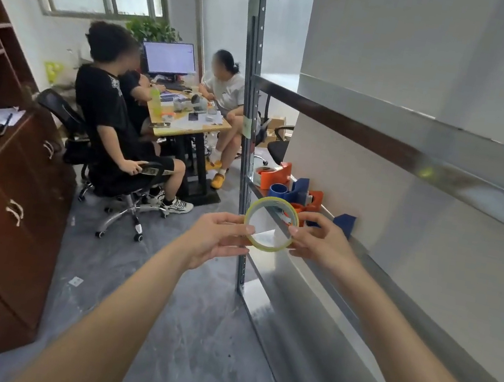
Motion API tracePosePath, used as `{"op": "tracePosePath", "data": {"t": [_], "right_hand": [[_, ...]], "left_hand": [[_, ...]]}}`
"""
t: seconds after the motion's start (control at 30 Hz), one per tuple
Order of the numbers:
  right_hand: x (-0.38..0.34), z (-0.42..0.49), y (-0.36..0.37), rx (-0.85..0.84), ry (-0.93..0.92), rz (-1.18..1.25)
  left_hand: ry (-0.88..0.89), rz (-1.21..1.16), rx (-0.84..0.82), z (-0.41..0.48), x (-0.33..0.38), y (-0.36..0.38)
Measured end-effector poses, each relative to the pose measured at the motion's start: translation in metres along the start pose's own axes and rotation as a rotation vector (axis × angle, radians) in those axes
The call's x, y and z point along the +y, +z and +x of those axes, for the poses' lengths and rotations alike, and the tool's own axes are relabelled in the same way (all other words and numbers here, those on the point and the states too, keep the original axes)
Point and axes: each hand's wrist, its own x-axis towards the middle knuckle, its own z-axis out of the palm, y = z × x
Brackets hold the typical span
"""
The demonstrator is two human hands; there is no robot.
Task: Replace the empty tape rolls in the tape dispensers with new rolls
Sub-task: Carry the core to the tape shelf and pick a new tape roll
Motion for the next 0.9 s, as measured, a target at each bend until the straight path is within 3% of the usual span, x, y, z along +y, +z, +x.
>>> {"op": "tracePosePath", "data": {"t": [0.5, 0.9], "right_hand": [[0.014, 0.050, 0.068, -0.009, 0.063, 0.001], [0.013, 0.091, 0.086, 0.004, 0.055, -0.007]], "left_hand": [[-0.077, 0.033, -0.090, 0.046, 0.005, -0.088], [-0.079, 0.039, -0.073, 0.081, 0.013, -0.118]]}}
